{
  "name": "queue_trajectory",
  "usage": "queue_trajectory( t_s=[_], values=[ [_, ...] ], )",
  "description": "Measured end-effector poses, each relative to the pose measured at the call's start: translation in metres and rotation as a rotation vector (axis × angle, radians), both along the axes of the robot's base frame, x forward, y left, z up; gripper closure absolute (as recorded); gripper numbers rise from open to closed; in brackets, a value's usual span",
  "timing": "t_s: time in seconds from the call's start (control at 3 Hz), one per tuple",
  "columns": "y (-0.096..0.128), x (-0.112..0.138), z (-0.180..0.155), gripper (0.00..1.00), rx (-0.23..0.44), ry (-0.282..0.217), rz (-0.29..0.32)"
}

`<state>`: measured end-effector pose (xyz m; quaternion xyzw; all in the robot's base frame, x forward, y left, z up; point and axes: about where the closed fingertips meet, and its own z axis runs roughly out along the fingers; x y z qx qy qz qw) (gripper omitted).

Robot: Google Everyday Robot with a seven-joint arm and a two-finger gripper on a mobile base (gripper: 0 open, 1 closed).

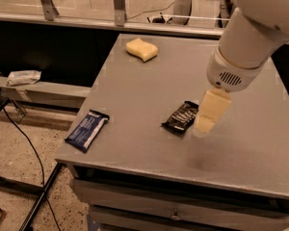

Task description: Pick rxbar chocolate

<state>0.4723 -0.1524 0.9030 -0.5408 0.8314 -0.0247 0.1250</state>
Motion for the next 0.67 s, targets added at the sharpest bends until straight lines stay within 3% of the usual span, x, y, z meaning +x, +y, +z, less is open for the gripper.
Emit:
queue_trajectory(
  t_s=[0.33, 0.67],
  values=[
    [0.025, 0.006, -0.031, 0.00, 0.004, 0.056, 0.000],
    [0.035, 0.013, -0.057, 0.00, -0.008, 0.098, -0.016]
  ],
)
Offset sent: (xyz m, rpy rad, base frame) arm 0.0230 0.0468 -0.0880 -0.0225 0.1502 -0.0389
